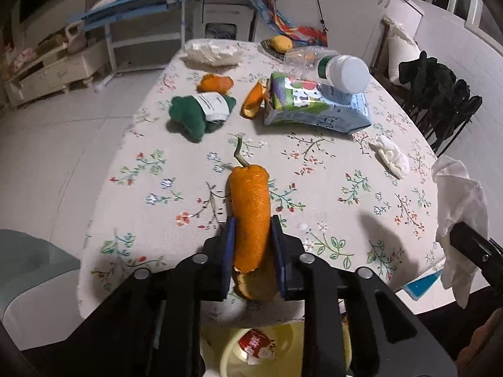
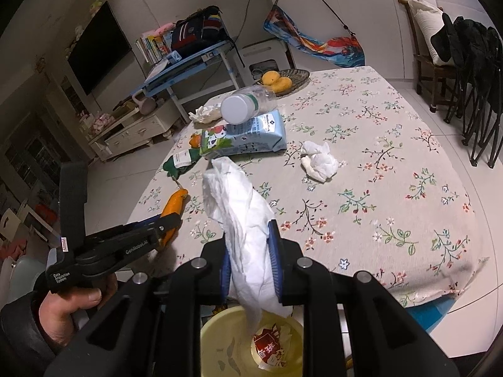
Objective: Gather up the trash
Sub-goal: 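Drop the tissue into the basin with the right tool while the left tool carries the peel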
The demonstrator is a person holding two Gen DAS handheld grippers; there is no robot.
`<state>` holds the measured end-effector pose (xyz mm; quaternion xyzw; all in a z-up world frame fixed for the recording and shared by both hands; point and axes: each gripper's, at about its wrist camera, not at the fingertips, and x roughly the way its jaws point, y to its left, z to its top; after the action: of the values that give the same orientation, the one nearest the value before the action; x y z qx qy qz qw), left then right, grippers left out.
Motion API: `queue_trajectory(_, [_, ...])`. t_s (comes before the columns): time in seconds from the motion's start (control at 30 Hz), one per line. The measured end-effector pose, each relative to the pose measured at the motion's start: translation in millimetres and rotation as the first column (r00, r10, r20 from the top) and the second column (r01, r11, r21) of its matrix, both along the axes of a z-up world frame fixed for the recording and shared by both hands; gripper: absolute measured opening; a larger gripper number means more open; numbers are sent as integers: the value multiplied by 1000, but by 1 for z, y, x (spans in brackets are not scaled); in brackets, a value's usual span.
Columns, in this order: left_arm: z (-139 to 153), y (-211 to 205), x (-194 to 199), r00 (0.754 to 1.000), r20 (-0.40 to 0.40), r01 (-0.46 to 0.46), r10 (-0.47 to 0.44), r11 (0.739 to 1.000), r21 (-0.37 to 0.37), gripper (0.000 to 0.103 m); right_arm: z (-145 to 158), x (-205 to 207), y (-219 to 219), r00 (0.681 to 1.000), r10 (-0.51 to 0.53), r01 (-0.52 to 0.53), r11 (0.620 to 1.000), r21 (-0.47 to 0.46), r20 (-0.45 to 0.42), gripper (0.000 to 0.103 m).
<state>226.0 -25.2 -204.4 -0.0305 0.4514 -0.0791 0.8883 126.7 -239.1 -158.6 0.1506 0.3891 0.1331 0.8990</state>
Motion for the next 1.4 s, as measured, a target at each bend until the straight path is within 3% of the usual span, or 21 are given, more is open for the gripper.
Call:
queue_trajectory(0.33, [36, 2, -36, 988, 153, 2, -4, 1000, 13, 20, 1, -23, 11, 1000, 22, -22, 1000, 6, 5, 23])
queue_trajectory(0.63, [57, 10, -69, 981, 194, 2, 1, 1000, -10, 20, -4, -46, 22, 999, 47, -47, 999, 9, -23, 23])
queue_trajectory(1.4, [56, 13, -118, 983, 183, 22, -20, 1000, -13, 20, -42, -75, 52, 973, 128, -119, 991, 55, -190, 30])
